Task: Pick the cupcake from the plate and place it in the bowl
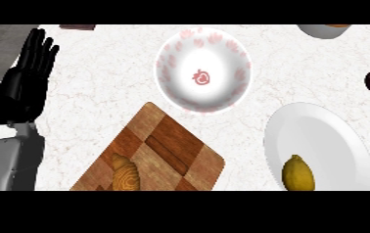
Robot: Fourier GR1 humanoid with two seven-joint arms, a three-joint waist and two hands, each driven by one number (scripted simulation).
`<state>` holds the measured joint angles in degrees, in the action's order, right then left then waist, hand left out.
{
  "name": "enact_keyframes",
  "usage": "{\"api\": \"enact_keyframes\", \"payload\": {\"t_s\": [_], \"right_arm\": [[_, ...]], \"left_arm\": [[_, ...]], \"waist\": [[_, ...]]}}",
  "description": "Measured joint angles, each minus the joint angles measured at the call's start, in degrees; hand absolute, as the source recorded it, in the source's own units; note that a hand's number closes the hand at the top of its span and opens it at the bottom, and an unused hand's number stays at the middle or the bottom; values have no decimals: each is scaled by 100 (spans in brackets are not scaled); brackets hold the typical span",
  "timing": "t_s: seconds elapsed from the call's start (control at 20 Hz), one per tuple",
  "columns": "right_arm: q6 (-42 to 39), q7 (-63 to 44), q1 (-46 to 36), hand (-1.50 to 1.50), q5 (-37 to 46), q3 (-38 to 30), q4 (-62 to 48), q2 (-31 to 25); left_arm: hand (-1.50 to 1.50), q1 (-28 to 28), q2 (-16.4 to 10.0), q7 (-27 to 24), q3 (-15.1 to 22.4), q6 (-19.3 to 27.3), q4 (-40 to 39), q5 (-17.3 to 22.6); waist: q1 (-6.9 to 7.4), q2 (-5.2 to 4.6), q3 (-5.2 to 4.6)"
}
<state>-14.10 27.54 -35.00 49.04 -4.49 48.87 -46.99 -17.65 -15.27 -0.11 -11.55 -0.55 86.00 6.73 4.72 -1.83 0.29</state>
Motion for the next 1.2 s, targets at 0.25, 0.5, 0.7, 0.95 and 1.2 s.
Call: {"api": "enact_keyframes", "payload": {"t_s": [0.25, 0.5, 0.7, 0.95, 1.2], "right_arm": [[-298, 1126, -907, 150, -301, -250, -796, -315], [-486, 1774, -1710, 150, -580, -444, -1343, -416], [-912, 1677, -2315, 150, -947, -552, -1581, -282], [-1430, 1261, -2973, 150, -1324, -536, -1727, 31], [-1920, 522, -3586, 150, -1615, -422, -1630, 503]], "left_arm": [[0, -70, 10, -43, -21, 17, -159, -14], [0, -120, -16, -7, -55, 67, -205, -43], [0, -23, -74, 14, -107, 42, -162, -27], [0, 84, -94, -30, -143, 4, -164, -13], [0, 177, -132, -127, -231, -16, -194, 6]], "waist": [[-39, 29, -8], [-122, 73, -17], [-174, 116, -24], [-247, 143, -31], [-327, 178, -36]]}}
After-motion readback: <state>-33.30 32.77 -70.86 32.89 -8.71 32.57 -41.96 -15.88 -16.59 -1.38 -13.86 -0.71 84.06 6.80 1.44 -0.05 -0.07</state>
